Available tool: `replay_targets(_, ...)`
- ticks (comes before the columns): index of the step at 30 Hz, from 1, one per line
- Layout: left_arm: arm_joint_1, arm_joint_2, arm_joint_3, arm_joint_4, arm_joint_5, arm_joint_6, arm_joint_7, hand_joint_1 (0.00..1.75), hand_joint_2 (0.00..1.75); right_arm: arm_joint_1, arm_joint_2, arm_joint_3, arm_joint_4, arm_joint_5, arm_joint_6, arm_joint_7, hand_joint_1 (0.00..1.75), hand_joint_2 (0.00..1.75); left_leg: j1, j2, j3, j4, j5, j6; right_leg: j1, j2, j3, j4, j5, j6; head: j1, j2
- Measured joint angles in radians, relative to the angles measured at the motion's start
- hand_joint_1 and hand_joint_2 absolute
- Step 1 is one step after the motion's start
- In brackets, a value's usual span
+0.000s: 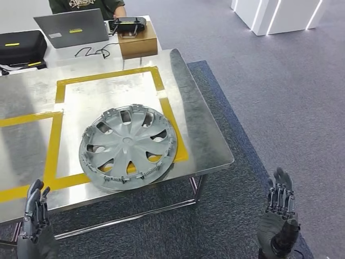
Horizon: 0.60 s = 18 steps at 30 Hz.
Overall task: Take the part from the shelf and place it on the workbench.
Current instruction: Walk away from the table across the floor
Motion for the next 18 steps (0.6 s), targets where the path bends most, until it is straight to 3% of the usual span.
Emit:
replay_targets(2, 0.000, 0.001, -0.002, 0.000, 0.000, 0.001, 0.001, 0.00, 0.00, 0.001, 0.000, 0.000, 0.000, 0.004, -0.005, 0.001, 0.00, 0.00, -0.002, 0.000, -0.022, 0.003, 0.014, 0.003, -0.001, 0.004, -0.038, 0.124, -0.082, 0.005, 0.008, 0.000)
replay_targets(3, 0.000, 0.001, -0.002, 0.000, 0.000, 0.001, 0.001, 0.00, 0.00, 0.001, 0.000, 0.000, 0.000, 0.007, -0.009, 0.001, 0.00, 0.00, -0.003, 0.000, -0.034, 0.007, 0.020, 0.003, -0.001, 0.004, -0.045, 0.169, -0.102, 0.007, 0.010, 0.000)
replay_targets(4, 0.000, 0.002, -0.002, 0.001, 0.000, 0.001, 0.001, 0.00, 0.00, 0.001, 0.000, 0.000, 0.000, 0.012, -0.013, 0.002, 0.00, 0.00, -0.004, -0.001, -0.044, 0.010, 0.025, 0.002, -0.001, 0.004, -0.035, 0.179, -0.102, 0.008, 0.011, 0.000)
replay_targets(5, 0.000, 0.002, -0.002, 0.001, 0.000, 0.001, 0.001, 0.00, 0.00, 0.001, 0.000, 0.000, 0.000, 0.016, -0.016, 0.003, 0.00, 0.00, -0.005, -0.002, -0.054, 0.015, 0.030, 0.001, -0.001, 0.005, -0.004, 0.148, -0.084, 0.007, 0.012, 0.000)
replay_targets(8, 0.000, 0.002, -0.003, 0.001, 0.001, 0.002, 0.003, 0.00, 0.00, 0.000, 0.000, 0.000, 0.000, 0.027, -0.027, 0.005, 0.00, 0.00, -0.005, -0.007, -0.073, 0.031, 0.040, -0.008, 0.002, 0.016, 0.140, -0.065, -0.025, -0.006, 0.012, 0.000)
replay_targets(9, 0.000, 0.002, -0.003, 0.001, 0.001, 0.002, 0.004, 0.00, 0.00, 0.000, 0.000, 0.000, 0.000, 0.030, -0.031, 0.005, 0.00, 0.00, -0.005, -0.009, -0.076, 0.036, 0.044, -0.013, 0.004, 0.021, 0.165, -0.107, -0.019, -0.010, 0.012, 0.000)
replay_targets(12, 0.000, 0.003, -0.003, 0.001, 0.002, 0.002, 0.005, 0.00, 0.00, 0.001, 0.000, 0.000, 0.000, 0.035, -0.042, 0.004, 0.00, 0.00, -0.004, -0.014, -0.081, 0.041, 0.056, -0.030, 0.006, 0.019, 0.161, -0.124, -0.008, -0.025, 0.013, 0.000)
replay_targets(14, 0.001, 0.005, -0.003, 0.002, 0.002, 0.002, 0.006, 0.00, 0.00, 0.002, 0.000, 0.000, 0.000, 0.035, -0.046, 0.004, 0.00, 0.00, -0.003, -0.016, -0.097, 0.072, 0.020, -0.042, 0.000, 0.010, 0.148, -0.130, 0.006, -0.040, 0.009, 0.000)
replay_targets(17, 0.001, 0.007, -0.004, 0.004, 0.004, 0.002, 0.009, 0.00, 0.00, 0.004, 0.001, -0.001, 0.001, 0.036, -0.050, 0.004, 0.00, 0.00, 0.006, -0.015, -0.146, 0.241, -0.114, -0.061, -0.004, -0.004, 0.118, -0.131, 0.030, -0.050, -0.004, 0.000)
replay_targets(18, 0.001, 0.007, -0.004, 0.005, 0.007, 0.002, 0.011, 0.00, 0.00, 0.005, 0.001, -0.001, 0.003, 0.036, -0.052, 0.005, 0.00, 0.00, 0.009, -0.014, -0.154, 0.294, -0.139, -0.065, -0.004, -0.009, 0.110, -0.130, 0.037, -0.049, -0.006, 0.000)
